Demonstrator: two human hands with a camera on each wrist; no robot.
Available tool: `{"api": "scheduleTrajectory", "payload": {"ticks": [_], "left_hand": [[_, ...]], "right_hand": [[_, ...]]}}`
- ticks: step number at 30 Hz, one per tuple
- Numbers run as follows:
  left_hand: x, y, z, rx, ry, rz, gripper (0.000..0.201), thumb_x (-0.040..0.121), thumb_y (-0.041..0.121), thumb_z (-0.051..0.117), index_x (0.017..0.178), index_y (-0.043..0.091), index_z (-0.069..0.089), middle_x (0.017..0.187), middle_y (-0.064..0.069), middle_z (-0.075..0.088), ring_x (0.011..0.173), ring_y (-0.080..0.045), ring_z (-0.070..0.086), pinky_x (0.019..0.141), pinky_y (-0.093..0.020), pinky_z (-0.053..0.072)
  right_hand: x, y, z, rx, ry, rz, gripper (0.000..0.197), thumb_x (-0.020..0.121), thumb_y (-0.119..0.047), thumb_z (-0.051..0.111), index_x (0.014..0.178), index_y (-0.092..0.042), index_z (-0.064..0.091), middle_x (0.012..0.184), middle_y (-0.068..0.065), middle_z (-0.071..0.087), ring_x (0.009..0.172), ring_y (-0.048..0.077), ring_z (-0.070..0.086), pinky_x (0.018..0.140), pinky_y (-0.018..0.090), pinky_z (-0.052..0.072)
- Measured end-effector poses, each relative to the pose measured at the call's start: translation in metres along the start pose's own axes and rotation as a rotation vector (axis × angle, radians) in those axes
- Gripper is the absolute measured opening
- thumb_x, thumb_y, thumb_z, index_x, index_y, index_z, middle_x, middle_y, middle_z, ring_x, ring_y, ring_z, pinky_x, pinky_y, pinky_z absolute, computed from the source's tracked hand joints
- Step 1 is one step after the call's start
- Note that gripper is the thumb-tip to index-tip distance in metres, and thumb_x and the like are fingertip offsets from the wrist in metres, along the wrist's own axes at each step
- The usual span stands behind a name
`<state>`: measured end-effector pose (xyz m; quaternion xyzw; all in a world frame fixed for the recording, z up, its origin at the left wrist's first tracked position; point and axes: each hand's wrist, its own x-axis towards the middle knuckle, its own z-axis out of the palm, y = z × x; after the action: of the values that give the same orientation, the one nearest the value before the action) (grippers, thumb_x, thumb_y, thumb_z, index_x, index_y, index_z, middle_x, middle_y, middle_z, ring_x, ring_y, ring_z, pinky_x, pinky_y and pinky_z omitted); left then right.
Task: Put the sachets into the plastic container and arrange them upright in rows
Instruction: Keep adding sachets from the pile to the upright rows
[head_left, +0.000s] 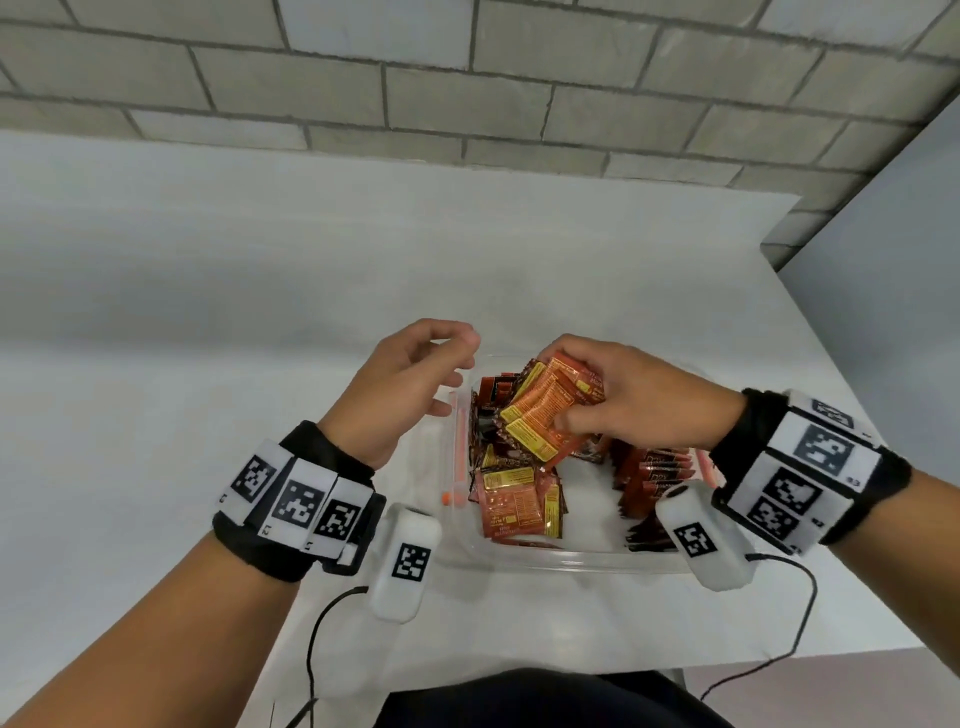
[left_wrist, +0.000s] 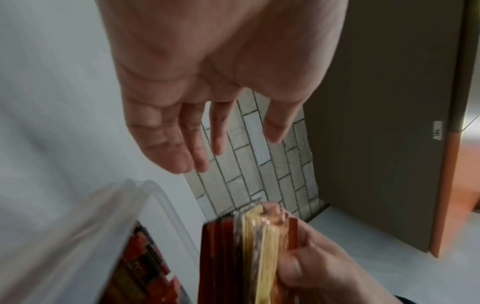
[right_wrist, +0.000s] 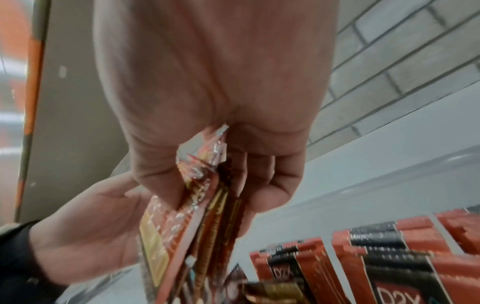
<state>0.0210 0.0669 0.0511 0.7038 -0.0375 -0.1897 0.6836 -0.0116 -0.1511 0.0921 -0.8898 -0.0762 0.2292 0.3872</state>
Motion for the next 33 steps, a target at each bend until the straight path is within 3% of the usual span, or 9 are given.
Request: {"api": "scheduleTrajectory", "payload": {"ticks": [5,9,12,16,20,23,26,30,33], "left_hand": [[0.006,0.017,0.027,-0.148,-0.248,-0.054,0.053,0.074,0.049,0.06,0.122,0.026,0.055,0.109,0.0,0.067,0.098,-0.016,0.067,0.076,-0.038,0.057],[0.014,0.024,0.048,-0.218,-0.544,-0.13,0.077,0.059,0.056,0.081,0.124,0.022,0.055,0.114,-0.011,0.065,0.103,-0.03,0.065,0.079,-0.049,0.057],[0.021,0.024,0.062,-0.278,-0.656,-0.193,0.077,0.059,0.035,0.087,0.125,0.017,0.054,0.109,-0.015,0.065,0.098,-0.036,0.065,0.073,-0.046,0.058],[0.027,0.022,0.076,-0.359,-0.653,-0.229,0.051,0.072,0.02,0.065,0.12,0.01,0.052,0.096,-0.015,0.067,0.084,-0.032,0.069,0.063,-0.039,0.059],[0.029,0.017,0.079,-0.469,-0.54,-0.219,0.045,0.075,0.014,0.052,0.119,0.004,0.051,0.091,-0.016,0.067,0.077,-0.029,0.069,0.061,-0.038,0.058],[0.031,0.014,0.078,-0.54,-0.45,-0.166,0.04,0.076,0.012,0.054,0.115,0.005,0.058,0.103,-0.019,0.066,0.084,-0.03,0.068,0.07,-0.04,0.058],[0.028,0.013,0.081,-0.592,-0.399,-0.106,0.043,0.078,0.007,0.058,0.12,0.0,0.057,0.114,-0.024,0.063,0.096,-0.034,0.066,0.078,-0.043,0.057],[0.024,0.008,0.089,-0.605,-0.381,-0.055,0.031,0.081,0.009,0.06,0.111,0.007,0.064,0.11,-0.019,0.067,0.099,-0.033,0.066,0.085,-0.05,0.054],[0.023,0.006,0.09,-0.655,-0.4,-0.107,0.033,0.079,0.013,0.056,0.11,0.007,0.064,0.112,-0.018,0.067,0.1,-0.032,0.065,0.09,-0.052,0.051]], "right_hand": [[-0.01,-0.012,-0.02,0.196,0.067,-0.091,0.041,0.081,-0.002,0.069,0.113,-0.023,0.057,0.103,0.001,0.07,0.094,0.013,0.068,0.087,0.03,0.055],[-0.016,-0.018,-0.033,0.186,0.068,-0.14,0.042,0.081,0.002,0.067,0.113,-0.024,0.059,0.103,0.0,0.07,0.095,0.014,0.067,0.086,0.03,0.055],[-0.017,-0.016,-0.036,0.137,0.037,-0.136,0.043,0.081,0.0,0.066,0.116,-0.024,0.06,0.103,-0.001,0.07,0.094,0.014,0.068,0.087,0.03,0.055],[-0.018,-0.007,-0.035,0.108,0.08,-0.123,0.047,0.082,-0.004,0.066,0.122,-0.026,0.057,0.106,-0.004,0.069,0.095,0.008,0.066,0.089,0.026,0.053],[-0.024,0.007,-0.027,-0.012,0.335,-0.136,0.06,0.078,-0.025,0.075,0.128,-0.042,0.046,0.117,-0.013,0.054,0.103,0.001,0.054,0.081,0.012,0.042],[-0.031,0.016,-0.021,0.117,0.497,-0.032,0.071,0.072,-0.047,0.072,0.135,-0.041,0.039,0.117,-0.017,0.048,0.102,0.003,0.051,0.079,0.018,0.042],[-0.038,0.018,-0.007,0.325,0.505,0.032,0.079,0.064,-0.056,0.067,0.135,-0.038,0.038,0.114,-0.015,0.054,0.096,0.007,0.061,0.082,0.027,0.052],[-0.038,0.02,0.007,0.51,0.488,0.035,0.051,0.077,-0.041,0.068,0.124,-0.028,0.052,0.109,-0.007,0.067,0.086,0.01,0.068,0.077,0.035,0.058],[-0.038,0.026,0.006,0.678,0.524,0.049,0.03,0.088,-0.023,0.063,0.118,-0.021,0.059,0.109,0.001,0.069,0.083,0.014,0.069,0.071,0.034,0.057]]}}
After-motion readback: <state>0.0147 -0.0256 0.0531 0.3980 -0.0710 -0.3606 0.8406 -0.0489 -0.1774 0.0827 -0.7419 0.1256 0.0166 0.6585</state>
